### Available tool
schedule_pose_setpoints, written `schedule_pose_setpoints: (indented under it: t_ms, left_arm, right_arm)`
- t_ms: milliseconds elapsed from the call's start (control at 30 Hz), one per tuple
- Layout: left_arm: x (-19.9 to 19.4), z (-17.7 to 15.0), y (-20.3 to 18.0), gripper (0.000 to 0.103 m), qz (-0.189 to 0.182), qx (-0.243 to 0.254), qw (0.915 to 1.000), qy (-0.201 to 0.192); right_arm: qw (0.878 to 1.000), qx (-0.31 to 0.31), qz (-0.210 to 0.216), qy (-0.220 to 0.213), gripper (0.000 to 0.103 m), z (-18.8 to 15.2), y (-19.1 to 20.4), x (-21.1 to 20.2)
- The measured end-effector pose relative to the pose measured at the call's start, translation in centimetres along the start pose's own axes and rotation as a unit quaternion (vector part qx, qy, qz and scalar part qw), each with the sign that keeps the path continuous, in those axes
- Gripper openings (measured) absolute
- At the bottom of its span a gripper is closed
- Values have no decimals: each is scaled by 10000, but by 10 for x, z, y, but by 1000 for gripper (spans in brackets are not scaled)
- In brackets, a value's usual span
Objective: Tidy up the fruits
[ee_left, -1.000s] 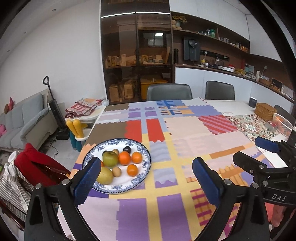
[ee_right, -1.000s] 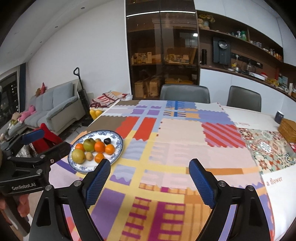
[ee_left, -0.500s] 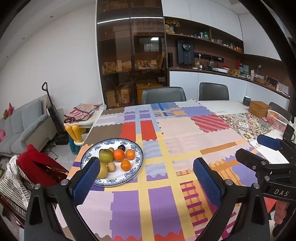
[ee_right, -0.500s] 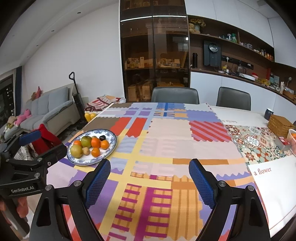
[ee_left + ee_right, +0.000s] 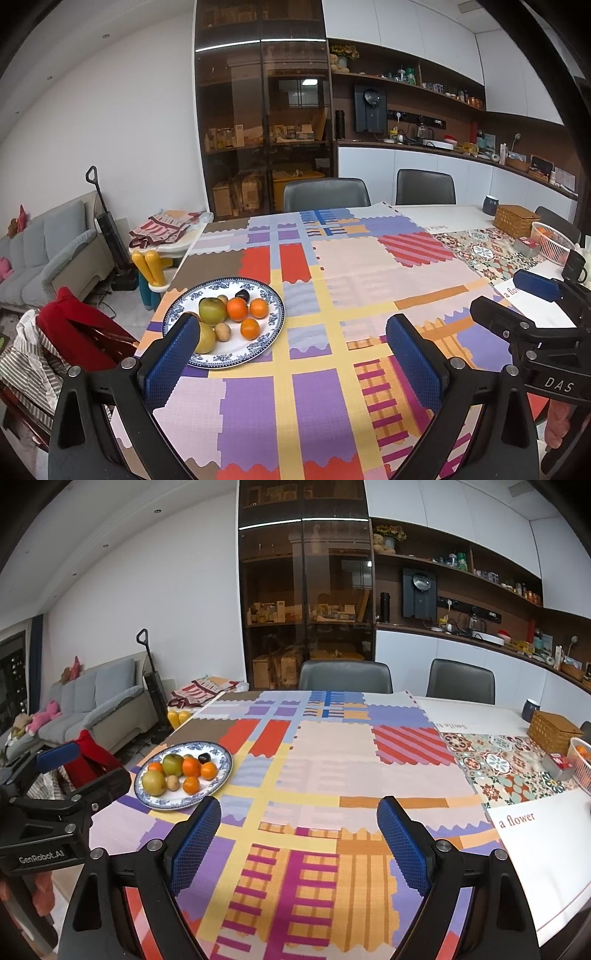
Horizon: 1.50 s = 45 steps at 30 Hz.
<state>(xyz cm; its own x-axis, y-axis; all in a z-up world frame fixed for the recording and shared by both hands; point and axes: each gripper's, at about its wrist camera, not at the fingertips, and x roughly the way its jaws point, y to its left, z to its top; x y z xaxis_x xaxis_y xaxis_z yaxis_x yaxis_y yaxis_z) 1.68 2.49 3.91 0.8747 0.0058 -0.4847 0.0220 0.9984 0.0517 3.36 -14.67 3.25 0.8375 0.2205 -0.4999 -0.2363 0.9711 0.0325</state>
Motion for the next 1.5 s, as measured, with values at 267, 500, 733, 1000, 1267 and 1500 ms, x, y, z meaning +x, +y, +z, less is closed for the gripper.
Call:
schedule_pose_setpoints:
  t_ms: [267, 500, 733, 1000, 1267, 1500]
  left_arm:
    - [-5, 0, -1, 103, 52, 3, 10000, -46]
    - [-7, 0, -1, 103, 101, 9, 9999, -69]
    - [-7, 1, -1, 103, 102, 35, 9999, -72]
    - [-6, 4, -1, 103, 137, 49, 9998, -103]
    - [-4, 4, -3, 103, 101, 96, 9998, -107]
    - [0, 4, -2, 103, 86, 100, 9999, -97]
  right_arm:
    - [10000, 16, 7, -34, 87, -1, -3, -3]
    - [10000, 28, 25, -30, 87, 0, -4, -4]
    - [10000, 30, 32, -36, 87, 0, -4, -3]
    - [10000, 29, 70, -49, 87, 2, -1, -2]
    - [9999, 84, 47, -58, 87, 2, -2, -2]
    - [9999, 122, 17, -33, 87, 0, -4, -2]
